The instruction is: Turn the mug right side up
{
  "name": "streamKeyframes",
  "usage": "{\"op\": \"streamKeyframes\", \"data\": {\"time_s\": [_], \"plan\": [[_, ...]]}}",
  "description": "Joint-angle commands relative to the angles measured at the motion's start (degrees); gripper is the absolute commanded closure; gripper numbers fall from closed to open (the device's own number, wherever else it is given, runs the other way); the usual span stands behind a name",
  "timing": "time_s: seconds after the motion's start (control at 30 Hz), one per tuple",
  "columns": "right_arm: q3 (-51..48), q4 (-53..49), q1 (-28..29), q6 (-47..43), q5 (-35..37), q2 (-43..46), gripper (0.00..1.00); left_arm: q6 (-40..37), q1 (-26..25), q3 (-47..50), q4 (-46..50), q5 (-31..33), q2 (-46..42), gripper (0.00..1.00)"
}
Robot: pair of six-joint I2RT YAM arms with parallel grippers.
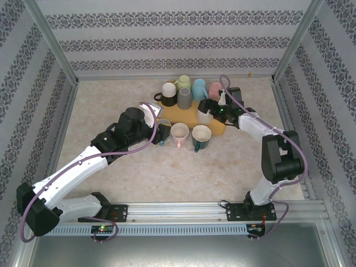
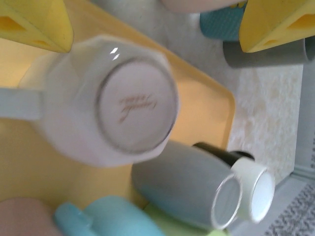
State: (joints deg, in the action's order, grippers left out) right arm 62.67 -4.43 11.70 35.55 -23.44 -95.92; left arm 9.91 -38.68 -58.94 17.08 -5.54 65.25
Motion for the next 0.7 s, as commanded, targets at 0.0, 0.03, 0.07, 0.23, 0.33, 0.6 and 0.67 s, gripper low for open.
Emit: {"op": "streamKeyframes", "data": {"time_s": [0.0, 0.03, 0.07, 0.23, 0.33, 0.6, 0.67], "plan": [[-1.1, -0.62, -0.56, -3.21, 3.65, 5.12, 0.13, 1.02, -0.61, 0.09, -2.67, 0.02, -1.1, 0.42], [-1.15, -0.42, -1.25, -3.43, 3.67, 5.42, 0.13, 1.07, -0.61, 0.01, -2.73, 0.0, -1.02, 0.42], [-0.88, -0.07, -2.34, -3.75, 3.9, 5.2, 0.13, 1.03, -0.61, 0.02, -2.75, 0.0, -1.09, 0.42], [3.92, 1.26, -5.93, -4.73, -0.75, -2.17, 0.11, 0.94, -0.61, -0.02, -2.6, 0.15, -0.76, 0.42], [7.89, 0.56, -6.56, -6.54, -3.35, -7.48, 0.08, 0.56, -0.61, 0.13, -2.5, 0.46, -0.57, 0.42], [12.23, -2.69, -7.94, -20.31, -11.76, -12.05, 0.08, 0.46, -0.62, 0.29, -2.64, 0.35, -0.14, 0.42], [14.17, -5.91, -7.84, -23.64, -13.25, -13.04, 0.05, 0.59, -0.61, 0.3, -2.69, 0.09, 0.0, 0.42]]}}
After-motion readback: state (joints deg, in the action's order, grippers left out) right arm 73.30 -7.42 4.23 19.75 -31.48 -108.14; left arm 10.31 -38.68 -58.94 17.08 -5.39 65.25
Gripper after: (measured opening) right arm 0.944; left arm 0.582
